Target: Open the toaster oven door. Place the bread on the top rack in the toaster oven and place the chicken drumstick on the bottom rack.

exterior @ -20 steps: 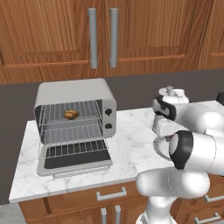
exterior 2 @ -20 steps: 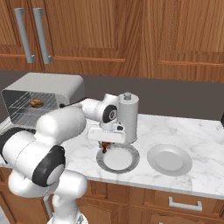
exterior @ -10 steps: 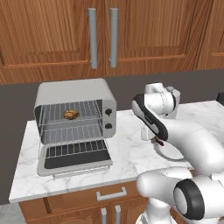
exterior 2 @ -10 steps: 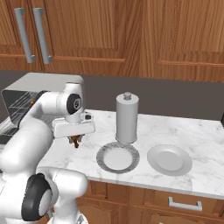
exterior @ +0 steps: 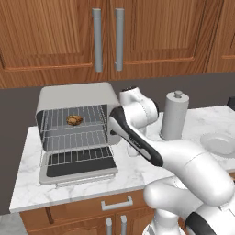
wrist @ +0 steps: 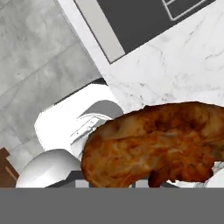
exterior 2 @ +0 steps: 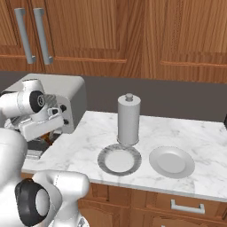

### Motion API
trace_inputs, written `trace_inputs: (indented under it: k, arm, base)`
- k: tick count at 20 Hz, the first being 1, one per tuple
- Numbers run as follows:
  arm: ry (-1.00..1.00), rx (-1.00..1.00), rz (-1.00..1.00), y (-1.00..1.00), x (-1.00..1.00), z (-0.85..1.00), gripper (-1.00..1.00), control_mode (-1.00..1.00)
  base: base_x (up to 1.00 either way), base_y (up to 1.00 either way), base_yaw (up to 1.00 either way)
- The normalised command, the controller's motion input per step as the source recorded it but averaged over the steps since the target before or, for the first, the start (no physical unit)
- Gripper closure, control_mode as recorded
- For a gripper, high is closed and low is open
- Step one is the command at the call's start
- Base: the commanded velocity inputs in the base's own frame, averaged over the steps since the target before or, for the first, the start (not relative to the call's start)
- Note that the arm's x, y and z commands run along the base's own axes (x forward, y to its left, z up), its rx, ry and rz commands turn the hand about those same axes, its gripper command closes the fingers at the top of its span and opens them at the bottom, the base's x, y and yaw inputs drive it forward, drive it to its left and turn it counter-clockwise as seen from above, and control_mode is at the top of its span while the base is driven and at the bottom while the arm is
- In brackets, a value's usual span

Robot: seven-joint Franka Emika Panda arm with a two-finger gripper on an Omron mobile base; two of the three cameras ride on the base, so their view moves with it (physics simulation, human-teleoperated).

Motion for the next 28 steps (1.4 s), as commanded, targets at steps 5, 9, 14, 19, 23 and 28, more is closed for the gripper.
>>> trace_inputs:
  k: [5,9,14,19,23,28]
  arm:
    - [0.00,0.00,0.31,1.00,0.12,0.12,1.00,-1.00]
    - [0.02,0.00,0.18,0.93,0.69,0.00,1.00,-1.00]
    - [0.00,0.00,0.08,0.36,0.71,-0.28,1.00,-1.00]
    - [0.00,0.00,0.09,0.38,0.28,-0.70,1.00,-1.00]
    - [-0.04,0.00,0.07,0.25,0.13,-0.30,1.00,-1.00]
    - [-0.06,0.00,0.06,0.25,0.23,-0.05,1.00,-1.00]
  base:
    - [0.00,0.00,0.00]
    - [0.00,0.00,0.00]
    - [0.00,0.00,0.00]
    - [0.00,0.00,0.00]
    - [0.00,0.00,0.00]
    - [0.00,0.00,0.00]
